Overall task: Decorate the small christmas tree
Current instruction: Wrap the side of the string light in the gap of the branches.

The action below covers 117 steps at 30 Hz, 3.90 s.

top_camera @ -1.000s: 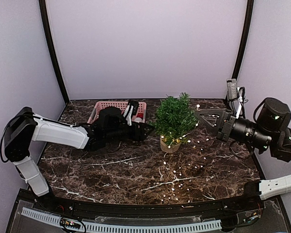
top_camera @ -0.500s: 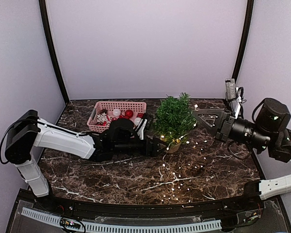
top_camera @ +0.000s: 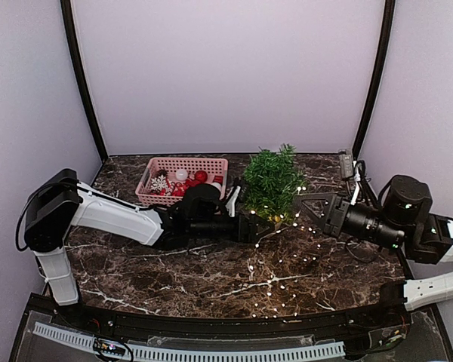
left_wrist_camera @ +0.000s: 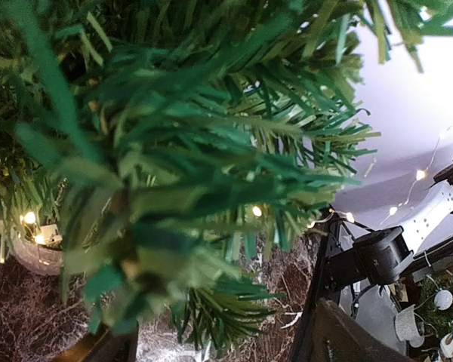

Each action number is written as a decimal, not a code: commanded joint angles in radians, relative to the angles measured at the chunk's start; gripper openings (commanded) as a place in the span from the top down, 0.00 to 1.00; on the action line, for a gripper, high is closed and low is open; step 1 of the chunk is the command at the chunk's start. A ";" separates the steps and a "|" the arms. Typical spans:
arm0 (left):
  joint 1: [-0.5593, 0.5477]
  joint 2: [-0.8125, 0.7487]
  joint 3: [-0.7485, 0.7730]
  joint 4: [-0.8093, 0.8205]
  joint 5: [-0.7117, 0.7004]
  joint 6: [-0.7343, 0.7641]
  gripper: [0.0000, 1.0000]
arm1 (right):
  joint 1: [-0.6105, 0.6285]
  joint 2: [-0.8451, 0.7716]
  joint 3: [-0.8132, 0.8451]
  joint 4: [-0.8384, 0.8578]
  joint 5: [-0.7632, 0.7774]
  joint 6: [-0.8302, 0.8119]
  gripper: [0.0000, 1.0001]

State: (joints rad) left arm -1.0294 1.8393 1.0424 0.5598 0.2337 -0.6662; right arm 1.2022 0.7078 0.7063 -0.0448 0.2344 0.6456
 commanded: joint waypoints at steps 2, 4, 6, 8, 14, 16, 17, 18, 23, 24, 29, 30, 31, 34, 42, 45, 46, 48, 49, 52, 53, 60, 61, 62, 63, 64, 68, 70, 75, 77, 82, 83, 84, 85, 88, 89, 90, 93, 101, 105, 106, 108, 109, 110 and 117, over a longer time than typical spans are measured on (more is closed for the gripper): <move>-0.007 0.027 0.042 0.028 0.016 -0.005 0.29 | -0.007 0.039 0.005 0.060 0.075 -0.011 1.00; -0.007 0.026 0.040 0.027 0.006 -0.006 0.43 | -0.018 0.058 0.001 0.066 0.078 -0.017 1.00; -0.006 0.020 0.035 0.025 -0.008 -0.003 0.53 | -0.038 0.071 -0.006 0.076 0.067 -0.017 1.00; -0.006 0.011 0.026 0.023 -0.016 0.000 0.62 | -0.065 0.075 -0.020 0.098 0.041 -0.014 1.00; -0.005 -0.023 -0.001 0.016 -0.046 0.019 0.77 | -0.152 0.077 -0.075 0.151 -0.038 0.005 1.00; -0.005 -0.033 -0.005 0.012 -0.052 0.025 0.80 | -0.185 0.082 -0.096 0.178 -0.074 0.010 1.00; -0.004 -0.039 -0.009 0.010 -0.055 0.031 0.82 | -0.199 0.088 -0.104 0.192 -0.093 0.009 1.00; -0.003 -0.042 -0.009 0.009 -0.059 0.033 0.83 | -0.213 0.097 -0.110 0.203 -0.109 0.011 1.00; 0.007 -0.053 -0.020 0.006 -0.060 0.036 0.89 | -0.261 0.159 -0.130 0.284 -0.201 0.017 1.00; 0.008 -0.053 -0.023 0.005 -0.058 0.036 0.90 | -0.267 0.174 -0.130 0.301 -0.223 0.020 1.00; 0.028 -0.054 -0.033 0.006 -0.053 0.039 0.93 | -0.276 0.268 -0.124 0.436 -0.393 0.051 1.00; 0.034 -0.054 -0.036 0.008 -0.053 0.041 0.94 | -0.276 0.283 -0.128 0.472 -0.464 0.068 1.00; 0.038 -0.054 -0.038 0.010 -0.052 0.041 0.95 | -0.275 0.297 -0.128 0.503 -0.521 0.083 1.00; 0.055 -0.055 -0.043 0.010 -0.047 0.043 0.98 | -0.260 0.313 -0.129 0.567 -0.662 0.134 1.00; 0.086 -0.057 -0.041 0.011 -0.039 0.056 1.00 | -0.196 0.260 -0.074 0.475 -0.814 0.160 1.00; 0.096 -0.062 -0.033 0.005 -0.033 0.066 1.00 | -0.195 0.267 -0.077 0.397 -0.800 0.149 1.00; 0.098 -0.064 -0.032 0.004 -0.032 0.068 1.00 | -0.194 0.273 -0.085 0.387 -0.785 0.149 1.00; 0.102 -0.071 -0.031 -0.004 -0.031 0.078 1.00 | -0.194 0.276 -0.115 0.385 -0.733 0.150 1.00; 0.104 -0.077 -0.031 -0.014 -0.032 0.085 1.00 | -0.198 0.274 -0.127 0.375 -0.695 0.150 1.00; 0.109 -0.092 -0.041 -0.038 -0.030 0.107 1.00 | -0.222 0.276 -0.138 0.305 -0.586 0.136 1.00; 0.112 -0.103 -0.045 -0.043 -0.029 0.124 1.00 | -0.233 0.278 -0.142 0.289 -0.556 0.135 1.00; 0.129 -0.151 -0.084 -0.116 0.030 0.281 1.00 | -0.302 0.269 -0.123 0.236 -0.461 0.092 1.00; 0.135 -0.155 -0.084 -0.125 0.049 0.316 1.00 | -0.310 0.264 -0.109 0.227 -0.461 0.077 1.00; 0.138 -0.156 -0.080 -0.145 0.057 0.331 1.00 | -0.316 0.257 -0.092 0.220 -0.466 0.064 1.00; 0.145 -0.155 -0.077 -0.154 0.068 0.359 1.00 | -0.317 0.252 -0.071 0.209 -0.469 0.045 1.00; 0.149 -0.153 -0.074 -0.168 0.071 0.371 1.00 | -0.317 0.250 -0.051 0.196 -0.468 0.027 1.00; 0.172 -0.154 -0.061 -0.208 0.053 0.415 0.99 | -0.318 0.254 0.024 0.142 -0.463 -0.045 1.00; 0.172 -0.162 -0.056 -0.217 0.037 0.426 0.94 | -0.318 0.270 0.063 0.133 -0.464 -0.076 1.00; 0.172 -0.204 -0.061 -0.239 -0.016 0.426 0.58 | -0.322 0.327 0.130 0.148 -0.486 -0.130 1.00; 0.171 -0.240 -0.079 -0.256 -0.065 0.418 0.45 | -0.322 0.349 0.149 0.174 -0.517 -0.137 1.00; 0.133 -0.375 -0.120 -0.300 -0.260 0.385 0.32 | -0.322 0.388 0.169 0.255 -0.607 -0.127 1.00; 0.124 -0.398 -0.120 -0.310 -0.277 0.374 0.31 | -0.322 0.391 0.170 0.268 -0.619 -0.123 1.00; 0.105 -0.404 -0.119 -0.311 -0.298 0.345 0.31 | -0.322 0.393 0.169 0.282 -0.630 -0.120 1.00; 0.097 -0.410 -0.117 -0.312 -0.303 0.326 0.30 | -0.322 0.395 0.167 0.290 -0.638 -0.117 1.00; 0.056 -0.390 -0.099 -0.311 -0.305 0.221 0.30 | -0.322 0.389 0.155 0.314 -0.645 -0.107 1.00; 0.041 -0.368 -0.094 -0.309 -0.304 0.180 0.31 | -0.322 0.385 0.149 0.324 -0.648 -0.103 1.00; 0.035 -0.356 -0.087 -0.297 -0.295 0.161 0.33 | -0.322 0.381 0.142 0.334 -0.649 -0.099 1.00; 0.008 -0.296 -0.076 -0.259 -0.268 0.094 0.41 | -0.322 0.369 0.121 0.360 -0.652 -0.089 1.00; -0.017 -0.161 0.012 -0.228 -0.183 0.049 0.42 | -0.322 0.336 0.085 0.391 -0.655 -0.078 1.00; -0.023 -0.125 0.039 -0.211 -0.174 0.044 0.33 | -0.322 0.317 0.067 0.403 -0.651 -0.074 1.00; -0.023 -0.113 0.041 -0.209 -0.172 0.044 0.32 | -0.322 0.312 0.062 0.406 -0.650 -0.073 1.00; -0.023 -0.095 0.053 -0.208 -0.159 0.044 0.30 | -0.322 0.304 0.057 0.405 -0.648 -0.075 1.00; -0.024 -0.090 0.060 -0.207 -0.150 0.044 0.28 | -0.322 0.301 0.054 0.403 -0.645 -0.076 1.00; -0.024 -0.081 0.063 -0.205 -0.147 0.042 0.28 | -0.322 0.300 0.052 0.402 -0.643 -0.076 1.00; -0.027 -0.068 0.073 -0.203 -0.143 0.039 0.20 | -0.322 0.293 0.039 0.404 -0.635 -0.077 1.00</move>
State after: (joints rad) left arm -1.0504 1.7733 1.0863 0.3389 0.0761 -0.6262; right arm 0.8871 1.0187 0.7574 0.3119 -0.4065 0.5625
